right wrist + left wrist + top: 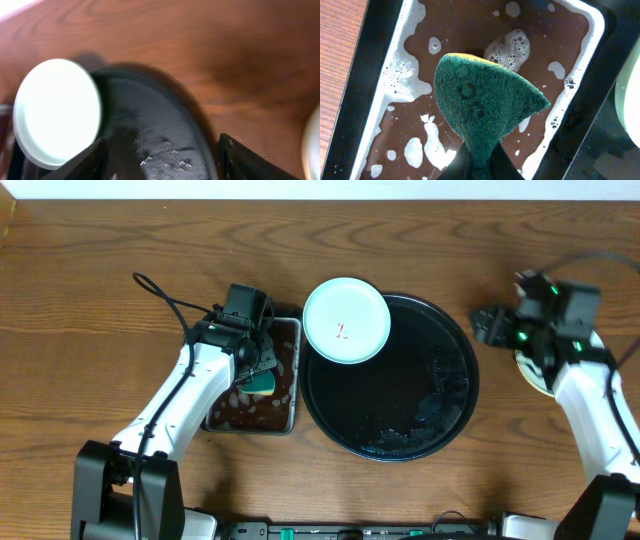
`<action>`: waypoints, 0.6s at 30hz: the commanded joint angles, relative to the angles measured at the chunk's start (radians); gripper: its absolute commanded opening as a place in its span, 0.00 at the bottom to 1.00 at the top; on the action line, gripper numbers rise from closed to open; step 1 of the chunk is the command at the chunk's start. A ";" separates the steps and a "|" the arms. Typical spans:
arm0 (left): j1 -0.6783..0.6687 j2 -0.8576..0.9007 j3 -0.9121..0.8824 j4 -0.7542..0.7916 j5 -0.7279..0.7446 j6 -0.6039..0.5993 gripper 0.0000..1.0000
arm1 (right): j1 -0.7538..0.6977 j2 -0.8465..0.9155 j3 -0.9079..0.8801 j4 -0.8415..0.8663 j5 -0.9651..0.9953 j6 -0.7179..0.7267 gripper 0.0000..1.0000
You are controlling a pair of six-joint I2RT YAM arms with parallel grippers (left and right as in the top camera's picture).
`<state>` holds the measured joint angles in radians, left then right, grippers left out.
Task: Clean dirty plates on tray and stack at the side
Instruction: 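Grasp the remaining green plate and drag it to the tray center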
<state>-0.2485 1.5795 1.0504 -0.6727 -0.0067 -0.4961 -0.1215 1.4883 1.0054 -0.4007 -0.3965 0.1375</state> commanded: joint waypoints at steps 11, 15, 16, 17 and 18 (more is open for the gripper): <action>0.004 0.001 -0.011 0.001 -0.013 0.013 0.09 | 0.318 0.316 0.186 0.097 -0.018 -0.232 0.66; 0.004 0.001 -0.011 0.001 -0.013 0.013 0.09 | 0.363 0.412 0.186 0.182 0.045 -0.217 0.56; 0.004 0.001 -0.011 0.001 -0.013 0.013 0.09 | 0.368 0.426 0.186 0.195 0.069 -0.202 0.55; 0.004 0.001 -0.011 0.001 -0.013 0.013 0.09 | 0.373 0.443 0.186 0.211 0.091 -0.188 0.55; 0.004 0.001 -0.011 0.001 -0.013 0.013 0.09 | 0.378 0.457 0.186 0.224 0.106 -0.177 0.55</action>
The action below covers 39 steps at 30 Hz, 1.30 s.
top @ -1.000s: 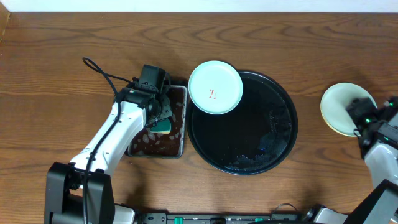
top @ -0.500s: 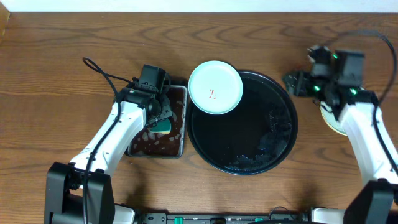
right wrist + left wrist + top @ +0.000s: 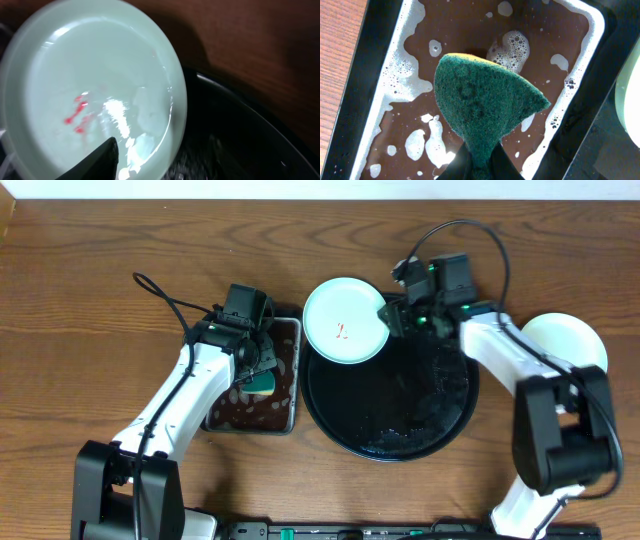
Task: Clean dirty plates on tray and stack at the side
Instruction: 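Grasp the remaining green plate and drag it to the tray center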
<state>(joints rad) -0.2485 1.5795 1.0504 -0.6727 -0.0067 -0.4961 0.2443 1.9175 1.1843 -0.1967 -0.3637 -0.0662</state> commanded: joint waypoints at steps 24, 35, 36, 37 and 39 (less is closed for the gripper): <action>0.004 0.002 -0.011 0.063 -0.014 0.051 0.09 | -0.018 -0.030 0.007 -0.101 0.087 0.072 0.01; 0.004 0.076 -0.011 0.172 -0.013 0.056 0.09 | -0.029 -0.126 -0.004 -0.402 0.226 0.073 0.01; 0.004 0.093 -0.011 0.182 -0.013 0.056 0.09 | -0.029 -0.122 -0.008 -0.402 0.226 0.073 0.01; 0.004 0.115 -0.011 0.192 -0.012 0.056 0.09 | -0.029 -0.118 -0.010 -0.403 0.226 0.073 0.01; 0.004 0.154 -0.011 0.206 -0.012 0.059 0.09 | -0.027 -0.108 -0.010 -0.402 0.225 0.073 0.01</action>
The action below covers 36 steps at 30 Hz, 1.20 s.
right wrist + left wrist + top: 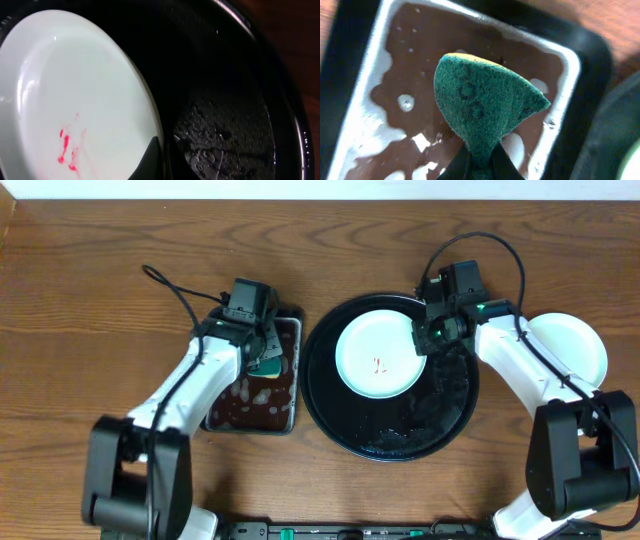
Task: Clean dirty plates on tray and stack at the side
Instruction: 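Grasp the remaining green plate and drag it to the tray center, then dip the sponge in the soapy basin with the left gripper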
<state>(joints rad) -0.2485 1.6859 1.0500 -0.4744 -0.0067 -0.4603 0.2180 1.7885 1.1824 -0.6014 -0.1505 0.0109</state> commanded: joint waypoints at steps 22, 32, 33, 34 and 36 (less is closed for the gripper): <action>0.003 0.100 -0.005 0.005 -0.006 0.132 0.07 | -0.001 0.031 -0.008 -0.005 0.013 -0.004 0.01; 0.001 0.059 -0.006 -0.110 -0.002 0.118 0.70 | -0.001 0.031 -0.008 -0.007 0.012 -0.004 0.01; 0.000 0.063 -0.006 -0.123 -0.001 0.108 0.70 | -0.002 0.031 -0.008 -0.007 0.013 -0.004 0.01; 0.000 0.069 -0.006 -0.134 -0.001 0.103 0.70 | -0.002 0.031 -0.008 -0.006 0.013 -0.004 0.01; 0.000 0.085 -0.006 -0.148 0.003 0.103 0.70 | -0.002 0.031 -0.008 -0.007 0.013 -0.004 0.01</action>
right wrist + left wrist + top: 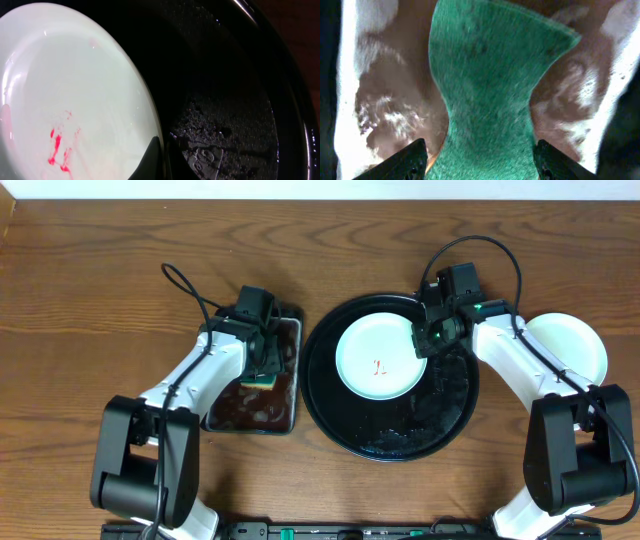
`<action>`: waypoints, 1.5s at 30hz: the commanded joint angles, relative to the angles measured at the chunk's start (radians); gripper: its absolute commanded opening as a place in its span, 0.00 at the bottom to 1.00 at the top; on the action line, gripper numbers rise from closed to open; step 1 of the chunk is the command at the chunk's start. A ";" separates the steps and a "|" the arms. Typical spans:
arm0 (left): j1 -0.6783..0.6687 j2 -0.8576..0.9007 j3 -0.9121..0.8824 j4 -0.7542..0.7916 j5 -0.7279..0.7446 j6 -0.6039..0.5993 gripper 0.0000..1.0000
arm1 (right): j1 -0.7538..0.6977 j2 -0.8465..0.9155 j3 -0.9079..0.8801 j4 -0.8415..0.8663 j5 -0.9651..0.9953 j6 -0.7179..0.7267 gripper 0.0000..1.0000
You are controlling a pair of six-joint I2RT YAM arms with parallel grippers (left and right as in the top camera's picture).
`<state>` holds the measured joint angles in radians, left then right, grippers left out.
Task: Clean dirty plates on tray and stack at the side
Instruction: 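Dip the sponge in the soapy basin with the left gripper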
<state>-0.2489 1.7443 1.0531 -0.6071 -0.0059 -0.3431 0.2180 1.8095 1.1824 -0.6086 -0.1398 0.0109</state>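
A white plate (378, 356) with a red stain (57, 150) lies in the middle of the round black tray (440, 415). My right gripper (425, 340) is shut on the plate's right rim, and its fingers (162, 145) pinch the edge of the plate (75, 90). The green sponge (490, 85) lies flat in the brown soapy water of the rectangular pan (250, 408). My left gripper (262, 358) is low over it. Its fingers stand wide apart on either side of the sponge, so the left gripper (480, 152) is open.
A clean white plate (572, 350) sits on the wooden table right of the black tray. Foam and water drops lie on the tray's lower right (215, 135). The left arm's cable (185, 285) loops over the table behind the pan.
My left gripper held the pinched sponge above the pan. It is now lower and open, with the sponge spread out in the soapy water. The right gripper and the plate have barely moved.
At first the dirty plate sat on the tray's upper left rim, my right gripper was near the clean plate, and my left held the sponge over the pan. My right gripper then reached the plate's edge. Later it held the plate at the tray's middle. Now the sponge lies in the water.
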 commanded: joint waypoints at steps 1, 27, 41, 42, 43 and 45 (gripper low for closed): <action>0.001 0.035 -0.009 -0.021 0.006 -0.013 0.70 | -0.002 0.010 -0.008 0.000 0.002 -0.004 0.01; 0.002 -0.020 0.020 -0.025 0.008 0.015 0.73 | -0.002 0.010 -0.008 -0.001 0.013 -0.004 0.01; 0.002 -0.005 -0.015 0.033 -0.007 0.010 0.63 | -0.002 0.010 -0.008 0.000 0.013 -0.004 0.01; 0.002 -0.002 -0.015 0.034 -0.007 0.010 0.60 | -0.002 0.010 -0.008 0.000 0.013 -0.004 0.01; 0.002 0.003 -0.015 0.036 -0.007 0.010 0.57 | -0.002 0.010 -0.008 0.000 0.013 -0.004 0.01; 0.002 0.015 -0.015 0.037 -0.006 0.009 0.50 | -0.002 0.010 -0.008 -0.001 0.013 -0.004 0.01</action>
<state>-0.2504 1.7336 1.0534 -0.5720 0.0071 -0.3405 0.2180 1.8095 1.1820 -0.6094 -0.1371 0.0109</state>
